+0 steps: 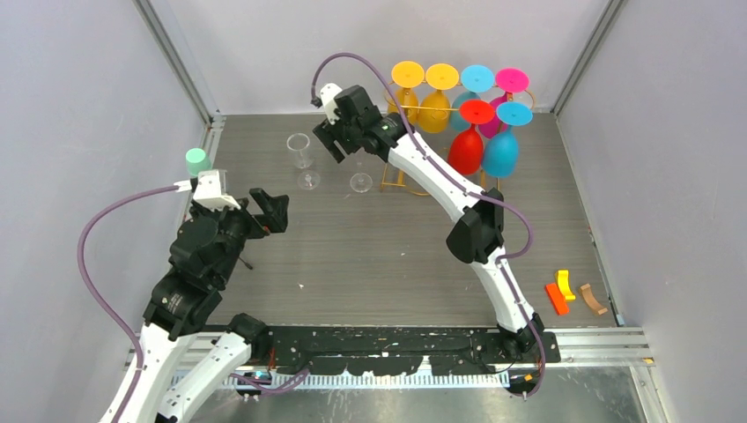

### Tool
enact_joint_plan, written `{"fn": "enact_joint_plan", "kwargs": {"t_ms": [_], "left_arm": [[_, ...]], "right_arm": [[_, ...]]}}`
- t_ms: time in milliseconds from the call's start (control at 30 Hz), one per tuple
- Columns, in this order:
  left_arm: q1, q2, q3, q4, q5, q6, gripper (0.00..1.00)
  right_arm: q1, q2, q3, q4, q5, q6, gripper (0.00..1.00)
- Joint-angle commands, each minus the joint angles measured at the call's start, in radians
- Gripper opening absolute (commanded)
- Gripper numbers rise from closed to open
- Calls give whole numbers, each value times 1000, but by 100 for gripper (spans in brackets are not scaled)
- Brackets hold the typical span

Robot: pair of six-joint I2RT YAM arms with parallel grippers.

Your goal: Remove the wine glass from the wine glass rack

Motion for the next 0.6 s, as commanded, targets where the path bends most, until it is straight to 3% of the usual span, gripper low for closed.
{"fn": "enact_joint_plan", "kwargs": {"t_ms": [0, 167, 300, 567], "left_arm": [[-2, 8, 4, 19, -18, -24, 100], [-2, 5, 9, 13, -27, -28, 100], [-2, 6, 22, 3, 0, 3, 100], [-2, 21, 16, 35, 52, 62, 100]], "right_arm": [[3, -89, 55, 71, 25, 14, 81], [3, -139, 52, 95, 12, 48, 80], [3, -274, 37, 49, -27, 84, 74], [3, -666, -336, 55, 48, 128, 73]]}}
